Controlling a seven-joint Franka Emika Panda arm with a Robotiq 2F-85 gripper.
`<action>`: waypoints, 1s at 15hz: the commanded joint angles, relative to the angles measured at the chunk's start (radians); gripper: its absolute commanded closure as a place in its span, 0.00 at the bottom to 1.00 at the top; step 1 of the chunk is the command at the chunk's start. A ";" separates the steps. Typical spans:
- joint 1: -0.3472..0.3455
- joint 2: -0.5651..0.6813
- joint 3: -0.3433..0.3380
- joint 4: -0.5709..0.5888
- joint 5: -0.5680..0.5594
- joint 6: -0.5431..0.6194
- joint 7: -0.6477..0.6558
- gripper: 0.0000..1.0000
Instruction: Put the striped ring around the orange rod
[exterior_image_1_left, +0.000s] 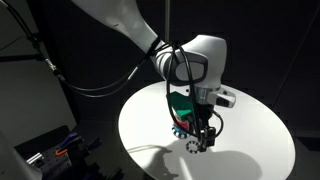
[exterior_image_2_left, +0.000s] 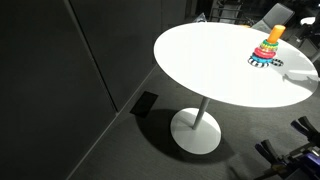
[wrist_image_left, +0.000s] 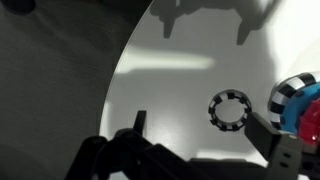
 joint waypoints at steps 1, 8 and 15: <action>-0.009 0.008 0.013 -0.001 0.007 0.030 0.000 0.00; -0.006 0.046 0.021 0.001 0.004 0.110 0.005 0.00; -0.012 0.098 0.042 0.012 0.024 0.161 -0.002 0.00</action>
